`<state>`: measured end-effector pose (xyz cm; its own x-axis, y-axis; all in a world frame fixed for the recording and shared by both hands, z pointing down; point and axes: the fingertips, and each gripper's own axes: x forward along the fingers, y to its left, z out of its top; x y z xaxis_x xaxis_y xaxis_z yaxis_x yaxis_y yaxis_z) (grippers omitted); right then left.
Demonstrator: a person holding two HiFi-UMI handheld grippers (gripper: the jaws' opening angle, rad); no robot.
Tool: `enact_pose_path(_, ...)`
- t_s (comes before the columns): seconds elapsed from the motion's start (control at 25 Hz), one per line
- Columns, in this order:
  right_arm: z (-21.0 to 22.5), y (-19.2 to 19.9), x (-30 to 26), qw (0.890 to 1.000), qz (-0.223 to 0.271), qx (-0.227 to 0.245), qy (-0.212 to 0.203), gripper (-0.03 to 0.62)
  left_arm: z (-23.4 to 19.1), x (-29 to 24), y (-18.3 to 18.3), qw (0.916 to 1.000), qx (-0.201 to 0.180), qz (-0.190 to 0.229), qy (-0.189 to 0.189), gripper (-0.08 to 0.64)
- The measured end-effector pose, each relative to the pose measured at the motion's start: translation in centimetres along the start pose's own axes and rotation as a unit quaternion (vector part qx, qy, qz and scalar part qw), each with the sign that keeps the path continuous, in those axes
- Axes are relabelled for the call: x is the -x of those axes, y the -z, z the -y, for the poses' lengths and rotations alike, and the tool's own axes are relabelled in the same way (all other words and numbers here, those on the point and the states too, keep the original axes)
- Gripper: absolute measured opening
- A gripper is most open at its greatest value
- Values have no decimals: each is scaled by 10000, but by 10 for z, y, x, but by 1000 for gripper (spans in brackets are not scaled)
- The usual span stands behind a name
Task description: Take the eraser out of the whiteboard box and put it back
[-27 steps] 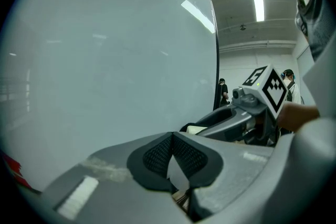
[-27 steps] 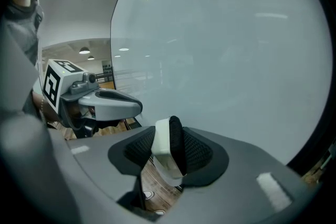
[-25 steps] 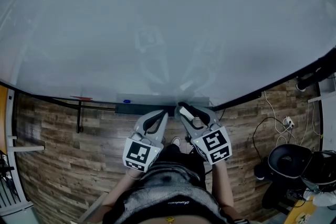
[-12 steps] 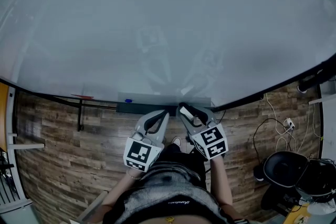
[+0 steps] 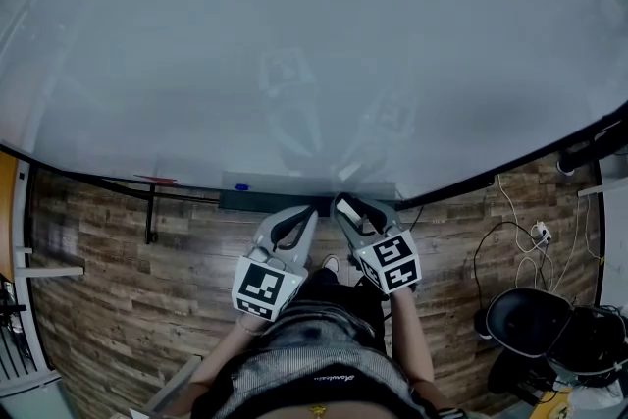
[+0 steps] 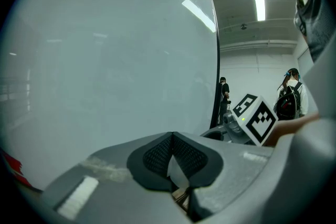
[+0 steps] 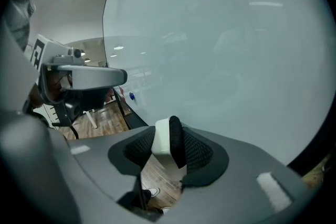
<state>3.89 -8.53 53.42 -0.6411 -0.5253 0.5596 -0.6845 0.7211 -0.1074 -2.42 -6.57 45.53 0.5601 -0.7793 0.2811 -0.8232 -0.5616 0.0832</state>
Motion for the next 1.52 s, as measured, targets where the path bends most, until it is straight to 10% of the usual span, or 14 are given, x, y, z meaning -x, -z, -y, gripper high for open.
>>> enact_pose_path(1.52,-1,0,-2,9999,100,26,49,166,6,0,2,10000,-14,-2,45,2)
